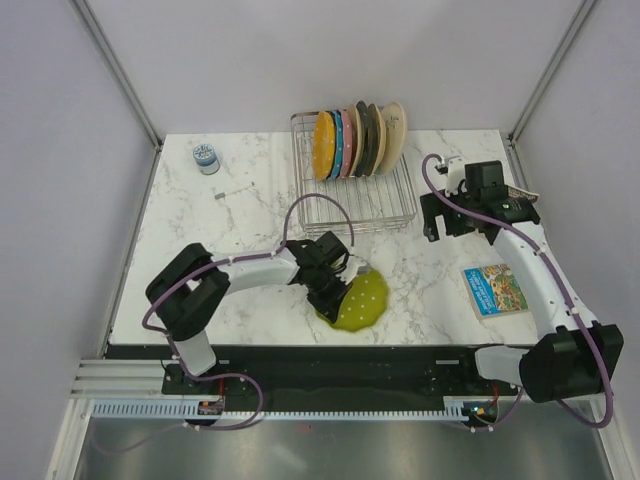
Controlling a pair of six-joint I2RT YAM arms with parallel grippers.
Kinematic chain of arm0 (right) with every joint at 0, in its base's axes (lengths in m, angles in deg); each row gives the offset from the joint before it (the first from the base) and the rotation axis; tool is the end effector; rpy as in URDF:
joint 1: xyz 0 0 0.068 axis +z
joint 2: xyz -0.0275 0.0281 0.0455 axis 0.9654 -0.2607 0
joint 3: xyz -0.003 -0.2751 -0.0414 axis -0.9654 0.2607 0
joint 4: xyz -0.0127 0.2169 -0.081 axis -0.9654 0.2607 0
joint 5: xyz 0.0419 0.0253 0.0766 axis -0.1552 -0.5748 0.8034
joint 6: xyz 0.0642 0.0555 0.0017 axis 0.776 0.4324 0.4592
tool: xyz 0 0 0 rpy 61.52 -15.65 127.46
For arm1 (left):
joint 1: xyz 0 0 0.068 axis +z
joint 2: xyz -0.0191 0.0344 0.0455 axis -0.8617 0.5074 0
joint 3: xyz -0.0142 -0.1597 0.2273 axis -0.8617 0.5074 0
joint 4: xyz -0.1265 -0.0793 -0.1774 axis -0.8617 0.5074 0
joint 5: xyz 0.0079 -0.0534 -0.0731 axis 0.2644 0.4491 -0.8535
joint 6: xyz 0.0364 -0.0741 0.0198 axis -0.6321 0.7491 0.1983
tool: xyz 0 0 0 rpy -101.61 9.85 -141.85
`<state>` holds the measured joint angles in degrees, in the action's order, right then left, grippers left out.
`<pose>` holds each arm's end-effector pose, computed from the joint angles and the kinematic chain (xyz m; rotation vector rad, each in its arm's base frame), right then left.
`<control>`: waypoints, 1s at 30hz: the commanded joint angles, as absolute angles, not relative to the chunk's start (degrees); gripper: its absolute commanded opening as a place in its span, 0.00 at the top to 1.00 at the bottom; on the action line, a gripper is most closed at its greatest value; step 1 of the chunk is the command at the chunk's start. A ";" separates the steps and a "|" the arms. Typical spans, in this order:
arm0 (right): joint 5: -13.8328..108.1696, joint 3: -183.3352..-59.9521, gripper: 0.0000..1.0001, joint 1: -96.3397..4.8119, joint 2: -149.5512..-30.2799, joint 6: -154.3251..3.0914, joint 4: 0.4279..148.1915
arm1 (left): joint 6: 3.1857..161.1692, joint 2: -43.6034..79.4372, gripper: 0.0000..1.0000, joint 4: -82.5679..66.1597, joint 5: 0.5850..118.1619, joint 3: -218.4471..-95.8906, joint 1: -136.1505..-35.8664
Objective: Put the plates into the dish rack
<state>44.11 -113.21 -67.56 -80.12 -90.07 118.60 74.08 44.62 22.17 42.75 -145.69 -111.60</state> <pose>0.2450 0.0375 0.3015 -0.3516 2.3985 0.0945 0.1750 -0.2758 0.1482 1.3075 2.6147 -0.8141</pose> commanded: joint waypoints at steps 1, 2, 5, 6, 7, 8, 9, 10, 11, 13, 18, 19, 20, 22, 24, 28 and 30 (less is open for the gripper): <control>57.26 -112.98 0.02 -67.68 -82.83 -85.96 120.12 | 77.98 40.26 0.95 27.92 48.30 -140.72 -105.84; 59.28 -112.37 0.02 -67.68 -83.62 -83.68 119.77 | 78.59 36.76 0.86 27.22 47.78 -140.55 -104.70; 66.75 -109.22 0.02 -67.60 -84.77 -79.37 116.54 | 83.15 27.37 0.55 23.18 48.20 -139.06 -100.91; 68.69 -108.25 0.02 -67.42 -85.03 -77.01 115.39 | 86.30 25.50 0.45 22.12 48.91 -138.01 -100.38; 71.75 -107.11 0.02 -66.90 -85.82 -76.20 114.33 | 87.64 23.83 0.42 21.50 49.44 -137.21 -100.20; 72.48 -105.18 0.02 -66.28 -86.35 -75.58 113.10 | 88.95 20.42 0.41 21.15 49.79 -136.34 -99.59; 72.92 -104.20 0.03 -64.71 -86.62 -74.71 112.48 | 91.84 19.34 0.39 20.88 50.23 -134.94 -99.24; 73.71 -103.06 0.04 -63.91 -86.79 -74.26 111.69 | 92.91 18.11 0.38 20.62 50.32 -134.14 -98.63; 73.80 -100.88 0.05 -62.95 -86.53 -73.74 109.94 | 93.62 17.49 0.37 20.44 50.06 -133.35 -97.75; 73.72 -98.49 0.04 -60.48 -85.48 -71.03 107.48 | 94.85 17.39 0.37 19.92 49.97 -131.41 -96.69; 73.54 -91.89 0.04 -58.10 -87.58 -63.46 97.37 | 98.71 22.47 0.37 19.13 49.62 -130.00 -91.95; 73.63 -91.37 0.04 -58.02 -89.41 -61.53 94.31 | 99.16 23.80 0.37 18.78 48.75 -130.09 -91.51; 73.89 -90.75 0.04 -58.02 -90.47 -60.73 93.06 | 99.51 25.03 0.37 18.69 48.39 -130.44 -90.81; 73.72 -90.40 0.05 -57.93 -93.19 -59.41 90.25 | 101.00 28.44 0.37 18.60 47.43 -130.96 -90.54; 73.98 -90.13 0.05 -57.49 -94.78 -58.70 88.84 | 101.53 30.39 0.44 17.37 45.85 -131.23 -90.36; 75.29 -88.21 0.05 -56.61 -98.38 -58.70 84.89 | 102.85 34.35 0.62 14.21 40.76 -130.88 -90.27; 76.87 -87.15 0.05 -56.43 -99.27 -58.79 83.30 | 103.20 35.50 0.73 11.93 38.82 -129.92 -90.27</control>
